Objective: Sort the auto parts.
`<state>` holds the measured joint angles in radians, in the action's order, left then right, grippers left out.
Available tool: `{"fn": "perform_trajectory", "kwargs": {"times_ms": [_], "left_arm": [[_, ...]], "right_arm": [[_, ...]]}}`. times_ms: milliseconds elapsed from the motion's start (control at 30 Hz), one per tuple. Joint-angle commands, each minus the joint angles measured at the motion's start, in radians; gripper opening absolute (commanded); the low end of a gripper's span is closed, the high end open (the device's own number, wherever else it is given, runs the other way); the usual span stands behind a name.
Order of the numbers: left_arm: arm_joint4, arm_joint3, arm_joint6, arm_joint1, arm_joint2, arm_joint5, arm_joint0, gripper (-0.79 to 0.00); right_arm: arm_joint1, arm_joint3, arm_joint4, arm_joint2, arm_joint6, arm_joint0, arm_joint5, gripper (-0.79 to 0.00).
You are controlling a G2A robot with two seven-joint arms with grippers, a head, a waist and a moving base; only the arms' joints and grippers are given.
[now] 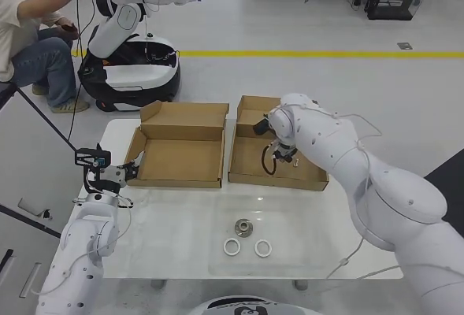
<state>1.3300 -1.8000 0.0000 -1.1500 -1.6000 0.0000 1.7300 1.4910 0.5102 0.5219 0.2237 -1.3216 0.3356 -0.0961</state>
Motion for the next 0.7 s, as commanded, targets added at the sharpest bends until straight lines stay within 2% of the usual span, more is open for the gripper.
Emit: {"fn": "perform_trajectory", "kwargs": {"times_ms": [0,600,633,667], "left_arm": [[0.000,0.000,0.000,0.000,0.000,0.000,0.000,0.000],[0.000,0.000,0.000,0.000,0.000,0.000,0.000,0.000],[0.000,0.000,0.000,0.000,0.000,0.000,0.000,0.000],[0.000,0.000,0.000,0.000,0.000,0.000,0.000,0.000]], "right_arm": [[0.008,-0.017,0.003,0.001,0.001,0.005,-0.002,-0.785],[0.057,-0.125,0.010,0.030,0.026,0.023,-0.018,-0.785],[0.059,-0.130,0.012,0.031,0.027,0.024,-0.020,-0.773],[0.061,-0.134,0.014,0.032,0.028,0.025,-0.022,-0.720]]}}
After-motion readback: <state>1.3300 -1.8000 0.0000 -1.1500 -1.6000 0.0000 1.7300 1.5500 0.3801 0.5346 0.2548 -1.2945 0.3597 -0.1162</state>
